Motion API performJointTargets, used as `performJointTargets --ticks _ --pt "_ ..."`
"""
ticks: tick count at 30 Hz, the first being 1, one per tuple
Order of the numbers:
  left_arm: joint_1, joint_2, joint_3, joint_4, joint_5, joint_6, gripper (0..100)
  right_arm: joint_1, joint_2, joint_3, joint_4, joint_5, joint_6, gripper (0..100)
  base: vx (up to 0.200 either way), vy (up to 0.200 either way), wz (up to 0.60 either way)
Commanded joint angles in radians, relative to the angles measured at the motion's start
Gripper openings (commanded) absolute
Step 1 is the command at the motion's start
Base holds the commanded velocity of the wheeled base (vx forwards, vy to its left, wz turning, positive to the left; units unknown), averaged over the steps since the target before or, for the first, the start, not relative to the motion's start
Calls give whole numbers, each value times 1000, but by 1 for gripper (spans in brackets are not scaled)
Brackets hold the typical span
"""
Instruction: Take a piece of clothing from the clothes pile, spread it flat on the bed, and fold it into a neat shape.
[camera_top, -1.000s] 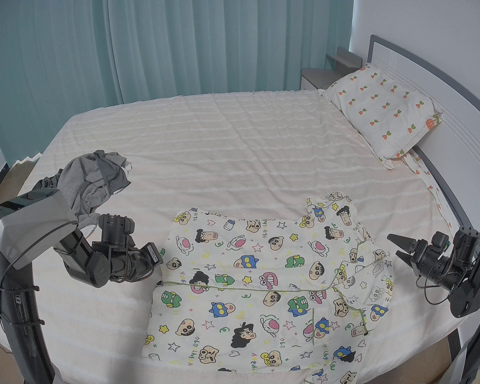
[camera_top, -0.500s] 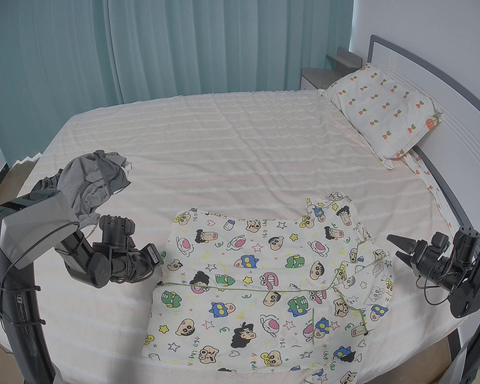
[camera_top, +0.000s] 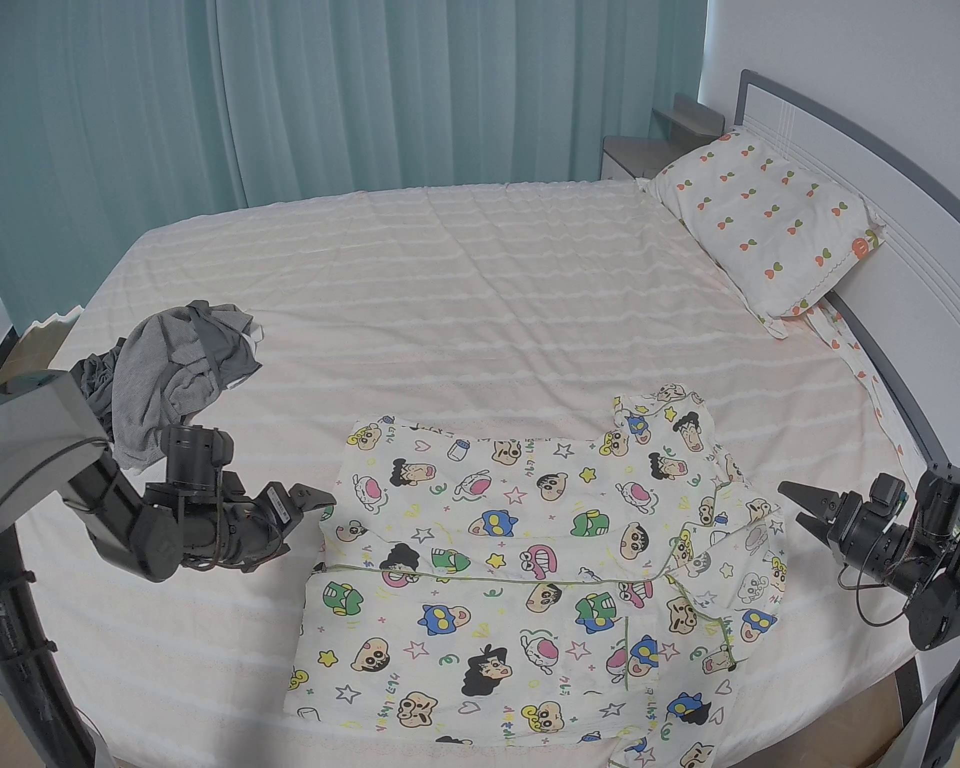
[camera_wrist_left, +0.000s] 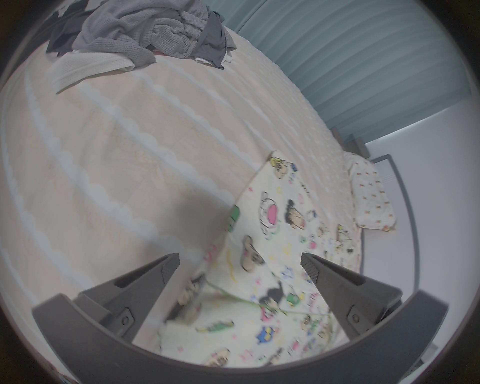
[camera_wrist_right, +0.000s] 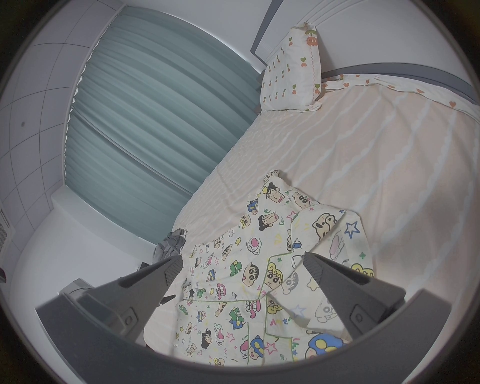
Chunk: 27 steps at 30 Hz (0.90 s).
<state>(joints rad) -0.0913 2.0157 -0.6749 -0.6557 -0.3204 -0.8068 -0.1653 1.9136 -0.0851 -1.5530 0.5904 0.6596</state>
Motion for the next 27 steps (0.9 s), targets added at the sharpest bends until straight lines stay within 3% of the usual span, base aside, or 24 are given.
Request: performJointTargets --ticks 1,5,10,18,27 --pt "7 -358 281 -1 -123 -104 100 23 -44 85 24 -6 -18 100 0 0 0" --pt "7 -476 400 -2 -190 -106 100 24 -56 85 110 -12 -48 100 -200 0 0" --pt "5 -574 446 -1 -207 -107 100 44 -68 85 191 -8 -103 100 -200 0 0" --pt "4 -519 454 -1 -204 -126 100 61 -64 85 386 5 -284 100 -200 0 0" --pt "4 -473 466 -1 -200 -121 100 104 -62 85 522 43 -374 100 -200 0 0"
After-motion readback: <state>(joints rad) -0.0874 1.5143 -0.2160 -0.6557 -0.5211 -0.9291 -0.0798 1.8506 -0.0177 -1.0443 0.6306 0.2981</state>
